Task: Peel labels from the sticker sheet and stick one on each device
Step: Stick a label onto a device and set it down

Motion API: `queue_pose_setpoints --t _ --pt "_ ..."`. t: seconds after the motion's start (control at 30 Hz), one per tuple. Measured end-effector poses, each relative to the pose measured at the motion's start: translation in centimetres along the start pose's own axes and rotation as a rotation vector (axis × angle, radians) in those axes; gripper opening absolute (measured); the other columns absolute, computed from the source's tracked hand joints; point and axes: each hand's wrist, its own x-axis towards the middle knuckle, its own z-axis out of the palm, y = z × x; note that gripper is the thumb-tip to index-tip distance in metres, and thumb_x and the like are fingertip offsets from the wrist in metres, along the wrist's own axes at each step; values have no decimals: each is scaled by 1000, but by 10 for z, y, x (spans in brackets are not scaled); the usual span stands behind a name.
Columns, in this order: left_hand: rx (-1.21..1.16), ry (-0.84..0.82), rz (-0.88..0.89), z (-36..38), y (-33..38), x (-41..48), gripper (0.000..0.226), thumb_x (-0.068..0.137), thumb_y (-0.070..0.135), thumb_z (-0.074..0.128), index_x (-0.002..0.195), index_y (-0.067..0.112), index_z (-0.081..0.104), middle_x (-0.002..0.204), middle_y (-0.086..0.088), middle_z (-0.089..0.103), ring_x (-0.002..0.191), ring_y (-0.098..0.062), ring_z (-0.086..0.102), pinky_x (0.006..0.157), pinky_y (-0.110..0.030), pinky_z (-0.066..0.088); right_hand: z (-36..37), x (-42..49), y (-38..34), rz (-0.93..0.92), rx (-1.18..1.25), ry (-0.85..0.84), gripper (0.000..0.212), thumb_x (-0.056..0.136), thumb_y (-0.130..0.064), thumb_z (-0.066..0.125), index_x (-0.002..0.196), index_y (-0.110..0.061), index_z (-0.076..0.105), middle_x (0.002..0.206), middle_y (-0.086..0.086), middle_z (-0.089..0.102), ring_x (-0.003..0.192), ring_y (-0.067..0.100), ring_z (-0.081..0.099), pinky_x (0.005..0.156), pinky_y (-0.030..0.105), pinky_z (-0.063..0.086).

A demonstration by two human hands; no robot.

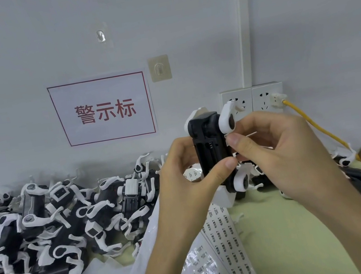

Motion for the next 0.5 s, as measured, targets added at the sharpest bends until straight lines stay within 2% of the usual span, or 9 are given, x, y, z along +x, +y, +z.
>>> queue_pose_setpoints --t 0.17,0.33,0.43,0.5 --pt "3 7 18 -1 -1 0 42 73 46 80 107 27 65 104 12 75 104 -12 69 83 -16 52 2 -1 1 20 29 24 14 88 -27 74 75 -31 70 74 -15 73 72 6 73 67 23 49" --pt "7 -1 27 -2 -1 0 42 73 47 80 107 28 65 105 11 75 105 -14 69 88 -20 52 3 -1 2 64 81 27 13 88 -27 75 75 -29 72 73 -10 74 70 10 73 66 24 50" --pt "-15 -31 22 -5 -3 1 43 74 44 79 109 24 66 106 9 76 103 -14 70 89 -22 53 2 -1 2 99 189 20 13 82 -25 79 72 -23 73 73 -5 75 67 15 74 60 18 53" --pt "-30 -45 21 -6 -2 1 43 76 43 79 112 23 67 108 8 76 105 -14 70 90 -23 53 2 0 2 140 278 7 16 72 -30 83 69 -18 73 74 0 76 66 17 74 63 20 57"
